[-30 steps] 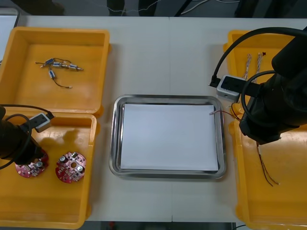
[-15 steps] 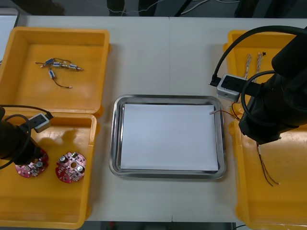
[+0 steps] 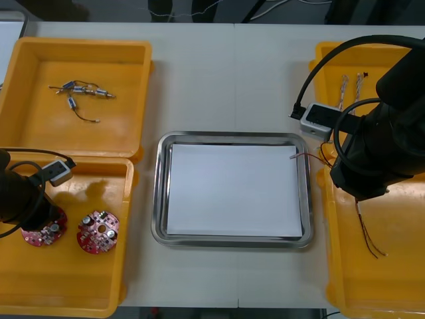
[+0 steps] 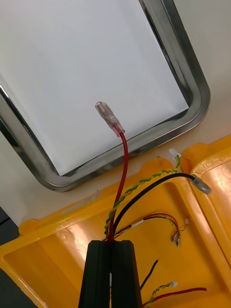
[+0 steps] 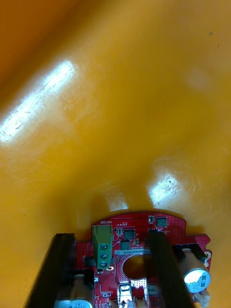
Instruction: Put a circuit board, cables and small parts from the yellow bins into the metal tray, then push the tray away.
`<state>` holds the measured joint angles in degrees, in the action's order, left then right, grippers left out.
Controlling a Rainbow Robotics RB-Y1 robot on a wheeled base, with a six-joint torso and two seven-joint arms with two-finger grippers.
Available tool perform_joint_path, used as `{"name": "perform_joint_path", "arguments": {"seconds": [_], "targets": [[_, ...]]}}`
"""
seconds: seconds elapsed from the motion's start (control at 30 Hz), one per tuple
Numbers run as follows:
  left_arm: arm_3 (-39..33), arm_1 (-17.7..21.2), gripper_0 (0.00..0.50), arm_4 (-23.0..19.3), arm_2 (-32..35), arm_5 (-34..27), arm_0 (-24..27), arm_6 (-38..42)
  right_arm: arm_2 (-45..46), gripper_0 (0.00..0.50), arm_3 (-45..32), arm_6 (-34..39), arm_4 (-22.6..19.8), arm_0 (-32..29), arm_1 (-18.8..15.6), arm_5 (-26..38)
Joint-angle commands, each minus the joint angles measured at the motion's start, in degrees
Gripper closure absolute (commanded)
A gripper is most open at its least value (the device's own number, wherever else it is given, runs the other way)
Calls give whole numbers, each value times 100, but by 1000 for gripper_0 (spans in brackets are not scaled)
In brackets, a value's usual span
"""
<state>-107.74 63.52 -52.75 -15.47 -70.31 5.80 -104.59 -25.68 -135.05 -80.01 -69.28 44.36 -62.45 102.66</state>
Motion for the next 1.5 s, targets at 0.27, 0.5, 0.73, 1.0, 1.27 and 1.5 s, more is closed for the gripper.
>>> {"name": "perform_joint_path", "arguments": {"seconds": [0.27, 0.5, 0.73, 1.0, 1.27, 1.5], "targets": [[-10, 187, 500, 46, -61, 61, 194, -387, -7, 500, -171, 249, 19, 169, 49, 35], [-10, 187, 500, 37, -61, 52, 202, -378, -7, 500, -198, 267, 11, 169, 49, 35], [-10, 266, 500, -139, 97, -123, 281, -361, -7, 500, -206, 267, 11, 169, 58, 35], [-186, 292, 500, -411, 703, -853, 290, -282, -7, 500, -224, 267, 11, 169, 49, 35], [-634, 284, 500, -447, 1336, -1820, 290, 316, -7, 500, -233, 267, 11, 169, 49, 26], [-1214, 284, 500, -403, 1494, -2312, 299, 1309, -7, 500, -224, 276, 11, 169, 58, 35]]}}
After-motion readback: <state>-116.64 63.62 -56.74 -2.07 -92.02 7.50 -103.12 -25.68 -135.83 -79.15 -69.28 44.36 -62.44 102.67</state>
